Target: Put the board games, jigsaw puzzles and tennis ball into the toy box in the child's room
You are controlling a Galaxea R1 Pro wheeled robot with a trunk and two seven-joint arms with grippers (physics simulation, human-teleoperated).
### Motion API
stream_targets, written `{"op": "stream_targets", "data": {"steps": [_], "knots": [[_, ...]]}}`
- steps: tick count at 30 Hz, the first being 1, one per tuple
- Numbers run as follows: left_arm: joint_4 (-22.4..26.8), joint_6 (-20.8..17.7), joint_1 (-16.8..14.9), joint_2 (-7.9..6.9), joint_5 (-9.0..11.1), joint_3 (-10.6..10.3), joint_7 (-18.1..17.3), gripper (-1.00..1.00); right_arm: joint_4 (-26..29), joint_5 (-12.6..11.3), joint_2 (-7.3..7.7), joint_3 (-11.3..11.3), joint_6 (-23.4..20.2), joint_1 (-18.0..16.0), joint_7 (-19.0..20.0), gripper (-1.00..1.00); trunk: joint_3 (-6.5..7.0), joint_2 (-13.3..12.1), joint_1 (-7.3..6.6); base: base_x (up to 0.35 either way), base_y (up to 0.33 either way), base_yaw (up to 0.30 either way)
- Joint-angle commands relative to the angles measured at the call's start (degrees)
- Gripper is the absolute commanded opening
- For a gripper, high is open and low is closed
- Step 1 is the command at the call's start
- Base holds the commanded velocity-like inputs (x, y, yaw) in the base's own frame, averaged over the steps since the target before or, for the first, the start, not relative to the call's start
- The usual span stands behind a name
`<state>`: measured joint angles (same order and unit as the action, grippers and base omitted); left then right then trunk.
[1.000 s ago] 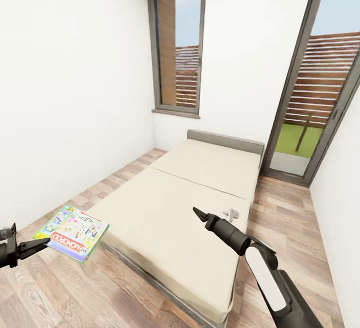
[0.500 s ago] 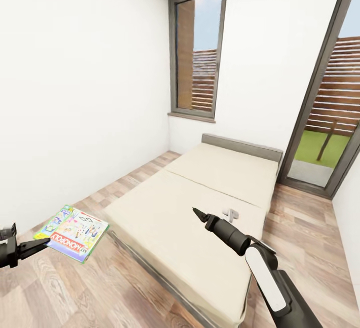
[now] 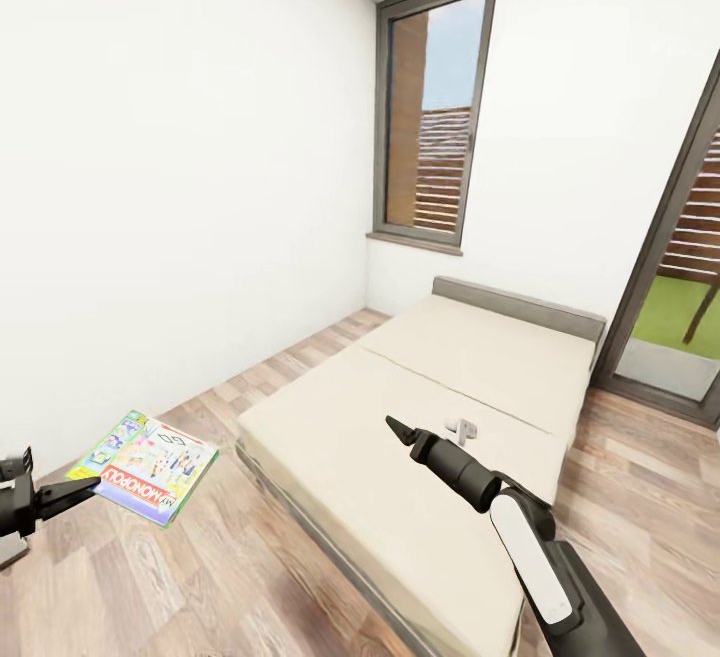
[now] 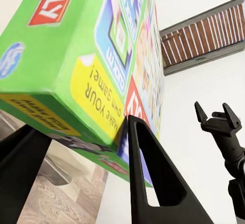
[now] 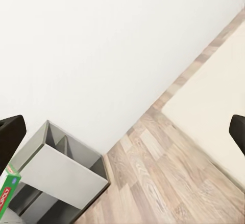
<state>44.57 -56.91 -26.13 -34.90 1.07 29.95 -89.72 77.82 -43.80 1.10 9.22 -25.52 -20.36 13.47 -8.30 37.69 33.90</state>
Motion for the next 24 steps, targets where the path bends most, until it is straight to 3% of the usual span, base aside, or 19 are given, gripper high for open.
{"op": "stream_targets", "data": {"steps": [1, 15, 21, 24], "knots": [[-0.01, -0.57, -0.07, 0.00, -0.01, 0.02, -0.28, -1.00, 0.05, -0.31, 0.04, 0.01, -0.23, -0.04, -0.02, 1.00, 0.16, -0.34, -0.21, 0.000, 0.000, 0.214], [-0.01, -0.48, -0.09, 0.00, -0.01, 0.02, -0.28, -1.00, -0.04, -0.25, -0.04, 0.09, -0.23, -0.04, -0.02, 1.00, 3.64, -5.95, -3.28, 0.000, 0.000, 0.214], [-0.01, -0.48, -0.07, 0.00, -0.01, 0.02, -0.28, -1.00, -0.04, -0.32, 0.03, 3.00, 2.61, -0.04, -0.02, 1.00, 4.05, -5.95, -3.28, 0.000, 0.000, 0.214], [-0.01, -0.48, -0.07, 0.00, -0.01, 0.02, -0.28, -1.00, -0.24, -0.34, 0.04, 3.32, 3.05, -0.04, -0.02, 1.00, 4.25, -5.95, -3.28, 0.023, 0.000, 0.215]]}}
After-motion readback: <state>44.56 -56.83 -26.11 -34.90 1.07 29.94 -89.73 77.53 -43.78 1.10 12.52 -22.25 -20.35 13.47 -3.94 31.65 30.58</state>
